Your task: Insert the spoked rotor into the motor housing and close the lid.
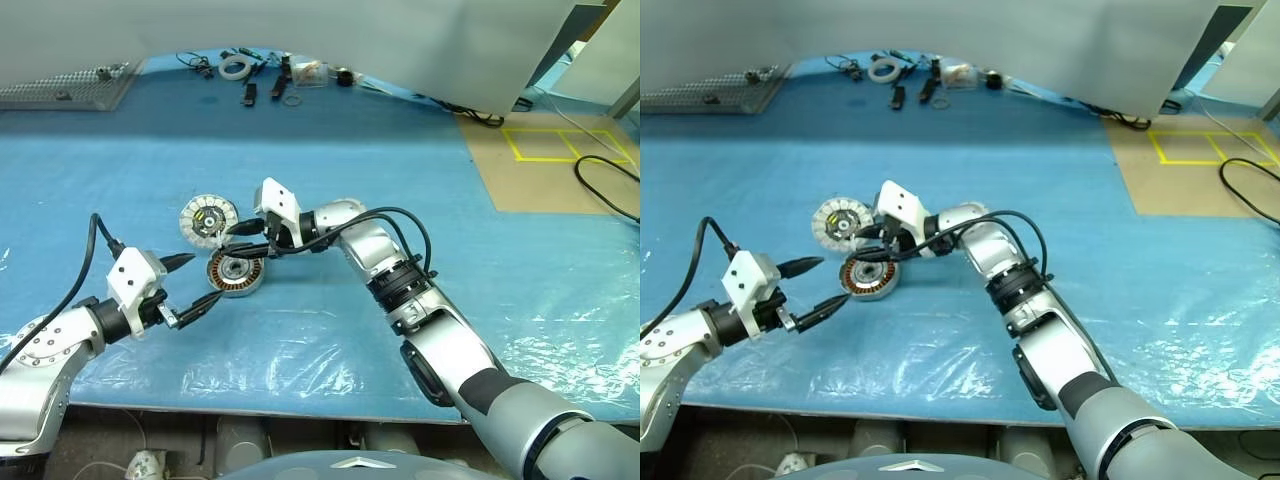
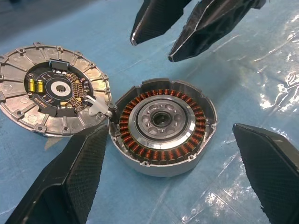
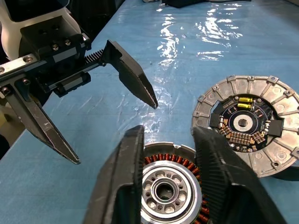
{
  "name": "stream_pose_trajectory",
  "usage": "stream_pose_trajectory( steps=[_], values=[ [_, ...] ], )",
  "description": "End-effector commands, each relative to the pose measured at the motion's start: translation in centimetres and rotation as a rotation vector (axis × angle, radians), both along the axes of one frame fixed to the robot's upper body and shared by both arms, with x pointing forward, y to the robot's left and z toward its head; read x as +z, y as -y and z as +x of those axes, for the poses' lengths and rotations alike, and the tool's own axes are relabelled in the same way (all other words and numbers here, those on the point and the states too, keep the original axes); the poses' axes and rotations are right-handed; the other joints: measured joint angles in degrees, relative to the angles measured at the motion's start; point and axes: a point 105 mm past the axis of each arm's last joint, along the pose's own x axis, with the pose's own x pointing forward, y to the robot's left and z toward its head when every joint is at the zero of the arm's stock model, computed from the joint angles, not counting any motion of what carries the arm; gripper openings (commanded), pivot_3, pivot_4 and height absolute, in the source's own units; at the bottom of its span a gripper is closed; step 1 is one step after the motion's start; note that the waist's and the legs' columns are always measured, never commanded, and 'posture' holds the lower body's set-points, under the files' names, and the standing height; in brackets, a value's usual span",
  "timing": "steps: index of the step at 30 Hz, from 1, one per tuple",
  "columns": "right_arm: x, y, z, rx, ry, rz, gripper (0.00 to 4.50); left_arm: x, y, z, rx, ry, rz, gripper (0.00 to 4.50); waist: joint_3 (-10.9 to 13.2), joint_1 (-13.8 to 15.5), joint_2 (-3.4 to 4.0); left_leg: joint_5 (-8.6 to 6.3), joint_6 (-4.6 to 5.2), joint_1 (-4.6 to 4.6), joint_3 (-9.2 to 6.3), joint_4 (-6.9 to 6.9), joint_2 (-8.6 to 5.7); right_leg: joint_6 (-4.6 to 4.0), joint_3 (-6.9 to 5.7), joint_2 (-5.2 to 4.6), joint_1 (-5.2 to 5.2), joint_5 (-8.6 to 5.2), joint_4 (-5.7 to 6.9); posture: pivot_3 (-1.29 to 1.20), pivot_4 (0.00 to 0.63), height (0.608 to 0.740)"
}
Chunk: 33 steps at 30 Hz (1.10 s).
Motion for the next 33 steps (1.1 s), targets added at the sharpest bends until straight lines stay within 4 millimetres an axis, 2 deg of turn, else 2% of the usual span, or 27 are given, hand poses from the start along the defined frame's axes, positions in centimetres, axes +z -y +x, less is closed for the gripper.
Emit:
stream_pose_trajectory(
  steps=[1, 2, 3, 6, 11, 17, 21, 26, 33],
  values=[
    [-0.3, -0.8, -1.0, 0.037, 0.021, -0.002, 0.49, 0.5, 0.2, -0.2, -0.014, 0.025, -0.003, 4.50, 0.0, 0.0, 0.00, 0.00, 0.00, 0.00, 0.00, 0.00, 0.00, 0.00, 0.00, 0.00, 0.00, 0.00, 0.00, 0.00, 0.150, 0.740],
    [-0.8, -0.9, -1.1, 0.035, 0.022, -0.013, 0.14, 0.5, 0.2, -0.2, -0.014, 0.025, -0.003, 4.50, 0.0, 0.0, 0.00, 0.00, 0.00, 0.00, 0.00, 0.00, 0.00, 0.00, 0.00, 0.00, 0.00, 0.00, -0.01, 0.00, 0.150, 0.740],
    [-1.2, -1.1, -1.1, 0.029, 0.025, -0.025, 0.04, 0.5, 0.2, -0.3, -0.014, 0.024, -0.002, 4.50, 0.0, 0.0, 0.00, 0.00, 0.00, 0.00, 0.00, -0.01, 0.00, 0.00, 0.00, 0.00, 0.00, 0.00, -0.01, 0.00, 0.150, 0.740],
    [-2.1, -1.5, -0.8, 0.001, 0.034, -0.047, 0.04, 0.5, 0.3, -0.3, -0.015, 0.023, -0.002, 4.50, 0.0, -0.1, 0.00, 0.00, 0.00, 0.02, 0.00, -0.01, 0.00, -0.01, 0.00, 0.00, 0.00, -0.01, 0.02, 0.00, 0.150, 0.740],
    [-2.0, -2.1, -0.2, -0.032, 0.016, -0.035, 0.04, 0.6, 0.4, -0.3, -0.015, 0.029, -0.010, 4.50, 0.0, -0.1, 0.01, 0.00, 0.00, 0.00, 0.00, -0.01, 0.00, -0.14, 0.00, -0.01, 0.00, -0.08, 0.01, 0.00, 0.150, 0.740],
    [-2.9, -2.3, 0.1, -0.048, 0.015, -0.055, 0.04, 0.5, 0.6, -0.3, -0.018, 0.028, -0.012, 4.50, 0.0, -0.1, 0.01, 0.00, 0.00, 0.00, 0.00, -0.01, 0.00, -0.11, 0.00, -0.01, 0.00, -0.07, 0.01, 0.00, 0.150, 0.740],
    [-4.2, -1.8, 0.7, -0.103, -0.070, -0.074, 0.04, 0.5, 0.7, -0.2, -0.019, 0.029, -0.013, 4.50, 0.0, -0.1, 0.01, 0.00, 0.00, 0.00, 0.00, -0.01, 0.00, -0.14, 0.00, -0.01, 0.00, -0.08, 0.01, 0.00, 0.150, 0.740],
    [-5.4, -1.5, 0.6, -0.108, -0.060, -0.111, 0.04, 0.3, 0.7, -0.2, -0.021, 0.023, -0.010, 4.50, 0.0, -0.1, 0.02, 0.00, 0.00, 0.01, 0.00, 0.00, 0.00, -0.12, 0.00, -0.01, 0.00, -0.07, 0.02, 0.00, 0.150, 0.740],
    [-0.7, -1.3, 1.1, -0.084, -0.138, 0.027, 0.04, 0.6, 1.1, 0.0, -0.033, 0.029, -0.013, 4.50, 0.0, 0.1, 0.03, 0.00, 0.00, 0.01, 0.00, 0.00, 0.00, -0.16, 0.00, -0.01, 0.00, -0.09, 0.04, 0.00, 0.150, 0.740]
  ],
)
